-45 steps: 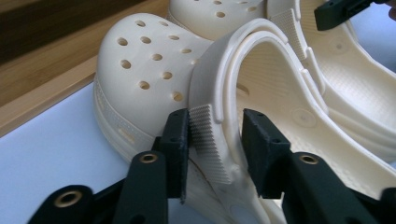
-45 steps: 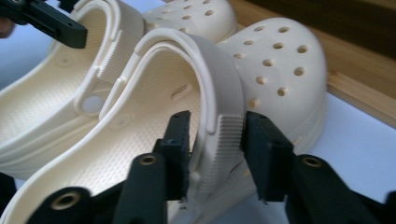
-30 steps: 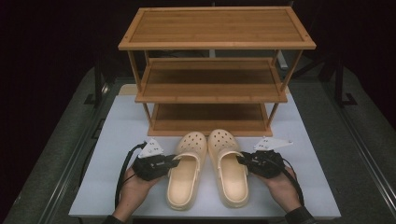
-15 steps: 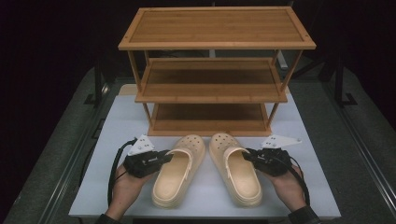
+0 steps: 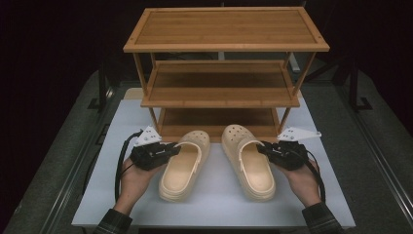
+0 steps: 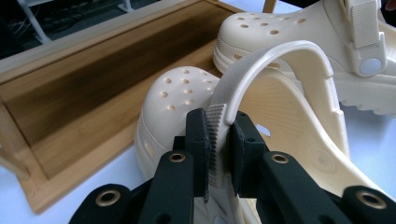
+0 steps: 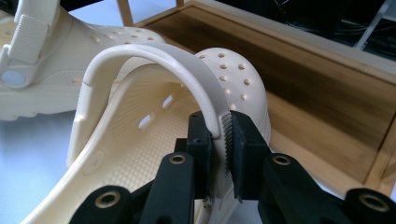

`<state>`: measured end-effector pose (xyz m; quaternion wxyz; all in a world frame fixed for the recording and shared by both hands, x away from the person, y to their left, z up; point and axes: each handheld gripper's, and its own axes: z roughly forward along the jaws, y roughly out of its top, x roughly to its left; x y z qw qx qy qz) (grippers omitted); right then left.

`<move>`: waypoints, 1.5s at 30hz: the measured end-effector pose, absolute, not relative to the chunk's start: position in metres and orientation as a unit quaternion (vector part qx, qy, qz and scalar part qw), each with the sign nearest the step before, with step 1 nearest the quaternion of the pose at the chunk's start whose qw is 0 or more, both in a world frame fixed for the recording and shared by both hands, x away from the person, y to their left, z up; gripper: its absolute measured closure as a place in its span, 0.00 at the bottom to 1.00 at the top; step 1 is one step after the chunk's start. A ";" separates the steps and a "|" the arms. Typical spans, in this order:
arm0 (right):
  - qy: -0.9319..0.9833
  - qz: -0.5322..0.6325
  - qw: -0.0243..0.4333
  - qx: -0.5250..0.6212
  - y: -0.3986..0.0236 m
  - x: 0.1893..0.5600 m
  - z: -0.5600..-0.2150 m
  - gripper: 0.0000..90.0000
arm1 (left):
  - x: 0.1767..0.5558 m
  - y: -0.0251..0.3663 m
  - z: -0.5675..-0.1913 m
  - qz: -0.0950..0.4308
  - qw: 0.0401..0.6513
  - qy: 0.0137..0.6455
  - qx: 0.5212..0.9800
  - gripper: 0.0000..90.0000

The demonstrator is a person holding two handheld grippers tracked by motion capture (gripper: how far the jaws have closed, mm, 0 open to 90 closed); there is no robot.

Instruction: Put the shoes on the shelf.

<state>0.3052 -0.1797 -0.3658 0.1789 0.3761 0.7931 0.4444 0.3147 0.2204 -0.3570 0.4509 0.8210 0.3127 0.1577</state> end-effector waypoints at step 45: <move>0.772 0.426 0.228 0.413 -0.141 0.412 -0.392 0.88 | 0.402 0.189 -0.390 0.225 0.451 0.341 0.794 0.89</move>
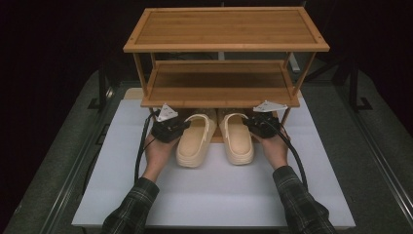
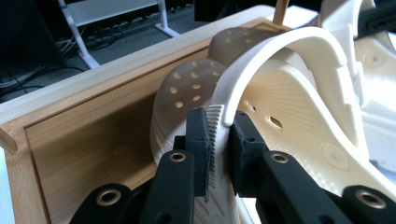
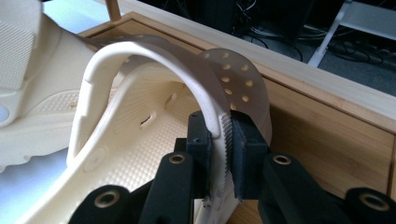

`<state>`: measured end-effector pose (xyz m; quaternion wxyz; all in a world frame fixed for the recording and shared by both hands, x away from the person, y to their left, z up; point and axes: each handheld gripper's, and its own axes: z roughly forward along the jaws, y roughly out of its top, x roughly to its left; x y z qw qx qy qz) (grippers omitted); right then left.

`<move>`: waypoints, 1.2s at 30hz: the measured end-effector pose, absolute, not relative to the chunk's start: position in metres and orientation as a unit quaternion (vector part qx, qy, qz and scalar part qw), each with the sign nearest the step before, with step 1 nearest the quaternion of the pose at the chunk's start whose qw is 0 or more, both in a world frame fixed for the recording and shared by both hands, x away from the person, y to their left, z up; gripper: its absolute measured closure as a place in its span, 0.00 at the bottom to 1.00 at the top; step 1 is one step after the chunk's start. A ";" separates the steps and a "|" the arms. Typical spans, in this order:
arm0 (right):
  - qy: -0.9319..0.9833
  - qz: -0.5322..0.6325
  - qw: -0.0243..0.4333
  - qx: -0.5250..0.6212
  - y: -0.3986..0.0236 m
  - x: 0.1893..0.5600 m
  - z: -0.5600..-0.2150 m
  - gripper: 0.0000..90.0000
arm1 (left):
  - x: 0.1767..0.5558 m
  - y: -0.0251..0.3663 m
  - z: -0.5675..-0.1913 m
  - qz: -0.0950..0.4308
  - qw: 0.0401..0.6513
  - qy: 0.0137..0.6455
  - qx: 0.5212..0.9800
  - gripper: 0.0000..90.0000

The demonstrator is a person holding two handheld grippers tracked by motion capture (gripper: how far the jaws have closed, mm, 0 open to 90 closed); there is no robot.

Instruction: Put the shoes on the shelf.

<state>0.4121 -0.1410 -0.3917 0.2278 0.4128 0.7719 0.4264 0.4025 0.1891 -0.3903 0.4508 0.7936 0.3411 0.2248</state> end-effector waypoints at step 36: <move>0.774 0.461 0.134 0.413 -0.175 0.363 -0.385 0.15 | 0.354 0.226 -0.394 0.146 0.442 0.332 0.820 0.10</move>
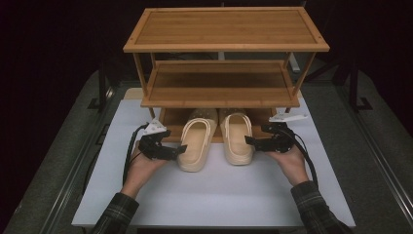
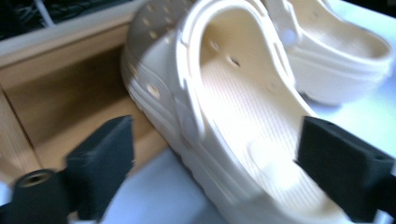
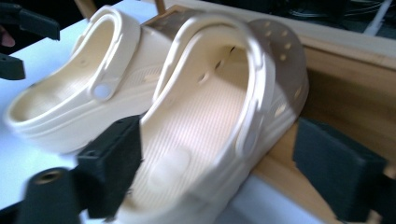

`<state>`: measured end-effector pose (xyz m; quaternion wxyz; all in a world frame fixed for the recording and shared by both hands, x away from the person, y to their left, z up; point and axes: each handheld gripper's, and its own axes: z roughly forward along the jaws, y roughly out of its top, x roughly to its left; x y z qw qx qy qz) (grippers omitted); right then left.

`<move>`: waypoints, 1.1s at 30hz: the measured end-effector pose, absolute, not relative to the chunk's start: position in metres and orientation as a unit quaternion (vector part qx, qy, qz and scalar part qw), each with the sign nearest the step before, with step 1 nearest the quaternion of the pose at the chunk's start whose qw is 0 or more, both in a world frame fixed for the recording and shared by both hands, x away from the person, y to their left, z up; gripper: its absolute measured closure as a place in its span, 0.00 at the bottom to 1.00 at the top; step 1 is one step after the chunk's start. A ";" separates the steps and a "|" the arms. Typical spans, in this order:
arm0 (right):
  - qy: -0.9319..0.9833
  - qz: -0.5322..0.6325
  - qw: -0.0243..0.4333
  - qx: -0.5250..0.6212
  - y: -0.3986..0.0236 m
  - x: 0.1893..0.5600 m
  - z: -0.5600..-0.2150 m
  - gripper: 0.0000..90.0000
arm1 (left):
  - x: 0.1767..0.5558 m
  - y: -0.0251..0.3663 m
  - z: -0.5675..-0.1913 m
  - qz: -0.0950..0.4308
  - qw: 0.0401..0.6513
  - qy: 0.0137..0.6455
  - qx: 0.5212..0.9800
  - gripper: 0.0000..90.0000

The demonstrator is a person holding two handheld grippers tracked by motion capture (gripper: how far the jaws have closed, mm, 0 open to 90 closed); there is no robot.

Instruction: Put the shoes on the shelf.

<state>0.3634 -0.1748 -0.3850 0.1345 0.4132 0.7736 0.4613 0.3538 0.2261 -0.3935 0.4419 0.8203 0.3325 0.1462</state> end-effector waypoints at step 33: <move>0.817 0.427 0.102 0.374 -0.147 0.347 -0.444 0.02 | 0.344 0.190 -0.440 0.118 0.412 0.280 0.859 0.01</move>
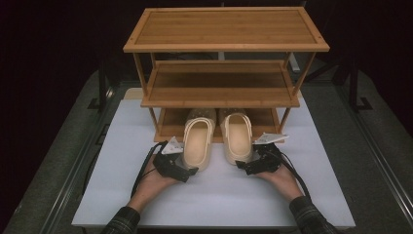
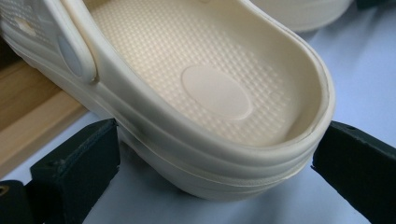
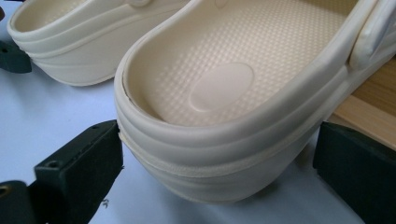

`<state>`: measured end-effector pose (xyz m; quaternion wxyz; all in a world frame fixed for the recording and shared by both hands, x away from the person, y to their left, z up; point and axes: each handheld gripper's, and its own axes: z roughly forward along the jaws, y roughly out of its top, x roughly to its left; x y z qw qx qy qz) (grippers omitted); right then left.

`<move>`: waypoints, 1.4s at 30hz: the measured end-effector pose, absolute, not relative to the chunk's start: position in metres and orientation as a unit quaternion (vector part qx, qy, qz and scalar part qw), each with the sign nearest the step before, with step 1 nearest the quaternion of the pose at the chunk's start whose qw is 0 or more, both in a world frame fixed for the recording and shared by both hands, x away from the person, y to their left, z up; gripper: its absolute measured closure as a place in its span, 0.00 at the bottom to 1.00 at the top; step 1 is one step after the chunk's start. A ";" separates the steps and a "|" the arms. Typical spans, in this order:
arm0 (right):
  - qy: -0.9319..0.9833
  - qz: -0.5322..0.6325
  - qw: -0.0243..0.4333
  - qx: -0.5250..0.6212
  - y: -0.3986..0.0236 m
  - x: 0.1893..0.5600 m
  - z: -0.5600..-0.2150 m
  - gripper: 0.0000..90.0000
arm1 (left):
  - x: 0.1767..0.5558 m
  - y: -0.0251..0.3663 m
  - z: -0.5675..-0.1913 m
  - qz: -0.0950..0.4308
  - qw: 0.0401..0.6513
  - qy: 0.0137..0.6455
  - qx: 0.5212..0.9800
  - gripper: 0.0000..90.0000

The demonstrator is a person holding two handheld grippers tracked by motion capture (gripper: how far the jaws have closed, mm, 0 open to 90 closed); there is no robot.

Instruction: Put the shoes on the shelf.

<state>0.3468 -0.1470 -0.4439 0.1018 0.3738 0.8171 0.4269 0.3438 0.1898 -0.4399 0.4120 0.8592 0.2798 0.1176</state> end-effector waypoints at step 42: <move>0.797 0.432 0.110 0.406 -0.121 0.404 -0.436 0.04 | 0.415 0.157 -0.436 0.126 0.428 0.318 0.836 0.03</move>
